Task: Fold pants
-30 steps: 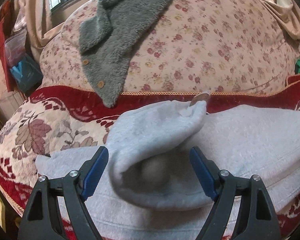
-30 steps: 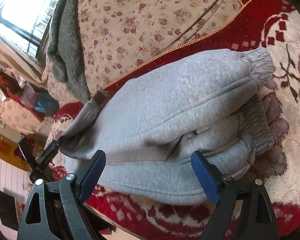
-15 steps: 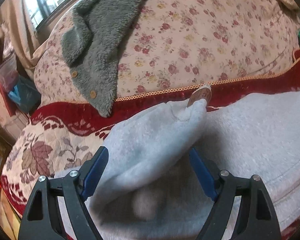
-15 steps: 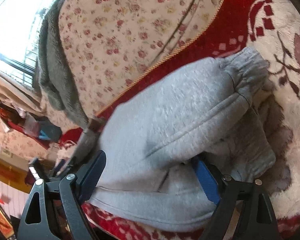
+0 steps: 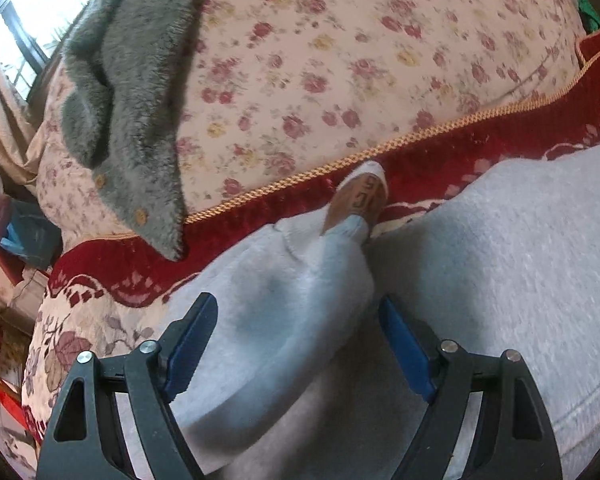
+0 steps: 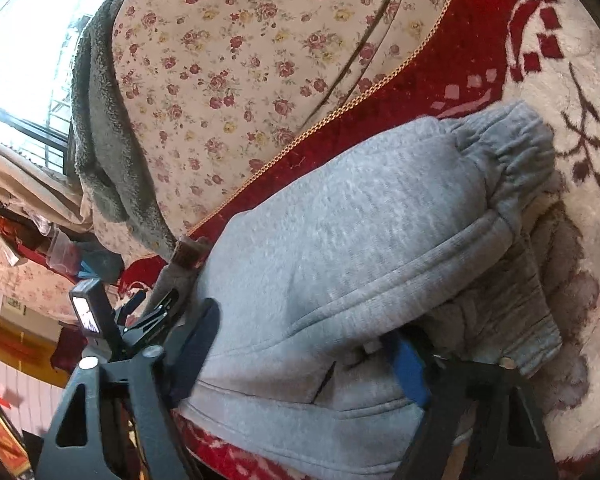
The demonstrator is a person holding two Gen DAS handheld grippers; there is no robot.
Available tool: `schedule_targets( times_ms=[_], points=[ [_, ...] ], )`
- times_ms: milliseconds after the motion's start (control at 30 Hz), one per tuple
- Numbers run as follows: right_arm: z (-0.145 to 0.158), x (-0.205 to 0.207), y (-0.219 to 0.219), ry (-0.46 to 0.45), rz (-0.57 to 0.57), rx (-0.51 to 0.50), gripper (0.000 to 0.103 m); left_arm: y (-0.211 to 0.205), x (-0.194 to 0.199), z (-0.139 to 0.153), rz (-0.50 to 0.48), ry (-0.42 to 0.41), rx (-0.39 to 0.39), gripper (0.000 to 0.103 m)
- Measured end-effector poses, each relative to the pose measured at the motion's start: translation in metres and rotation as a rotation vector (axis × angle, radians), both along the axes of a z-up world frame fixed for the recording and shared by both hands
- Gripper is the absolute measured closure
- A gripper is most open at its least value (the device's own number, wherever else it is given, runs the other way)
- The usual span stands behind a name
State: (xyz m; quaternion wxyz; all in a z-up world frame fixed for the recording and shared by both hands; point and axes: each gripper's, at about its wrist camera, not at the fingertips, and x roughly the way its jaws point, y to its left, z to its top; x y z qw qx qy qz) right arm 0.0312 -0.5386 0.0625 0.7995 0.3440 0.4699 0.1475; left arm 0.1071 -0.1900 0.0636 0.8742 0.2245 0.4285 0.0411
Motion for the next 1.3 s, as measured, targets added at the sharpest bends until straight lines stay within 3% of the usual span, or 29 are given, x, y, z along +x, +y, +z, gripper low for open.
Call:
schedule_targets(
  times_ms=[67, 100, 167, 467, 700, 867, 1000, 1067, 1233, 1300],
  points=[
    [-0.003, 0.002, -0.002, 0.014, -0.005, -0.028, 0.055, 0.002, 0.004, -0.005, -0.008, 0.031, -0.042, 0.079],
    [-0.004, 0.003, -0.004, 0.014, -0.005, -0.020, 0.059, 0.004, 0.005, -0.006, -0.004, 0.045, -0.064, 0.086],
    [-0.006, 0.003, -0.007, 0.018, -0.009, -0.009, 0.064, 0.008, 0.004, -0.006, 0.002, 0.040, -0.088, 0.092],
    [0.002, -0.009, -0.005, 0.040, 0.004, -0.008, 0.064, 0.046, -0.013, 0.040, 0.049, -0.072, -0.216, 0.092],
    [0.008, 0.002, -0.001, 0.042, -0.011, 0.046, 0.064, 0.089, -0.027, 0.100, 0.107, -0.170, -0.293, 0.093],
    [0.020, -0.001, 0.001, -0.023, 0.038, 0.023, 0.080, 0.130, -0.034, 0.124, 0.174, -0.212, -0.349, 0.093],
    [-0.001, 0.008, 0.002, 0.061, 0.015, 0.104, 0.075, 0.153, -0.040, 0.118, 0.220, -0.191, -0.415, 0.093],
    [-0.016, 0.013, 0.010, 0.127, 0.013, 0.111, 0.066, 0.161, -0.045, 0.109, 0.241, -0.174, -0.434, 0.093],
    [-0.009, 0.017, 0.038, 0.047, 0.060, 0.048, 0.064, 0.192, -0.058, 0.093, 0.307, -0.159, -0.492, 0.093],
    [-0.013, 0.021, 0.041, 0.032, 0.062, 0.064, 0.069, 0.206, -0.064, 0.090, 0.343, -0.165, -0.519, 0.093]
  ],
)
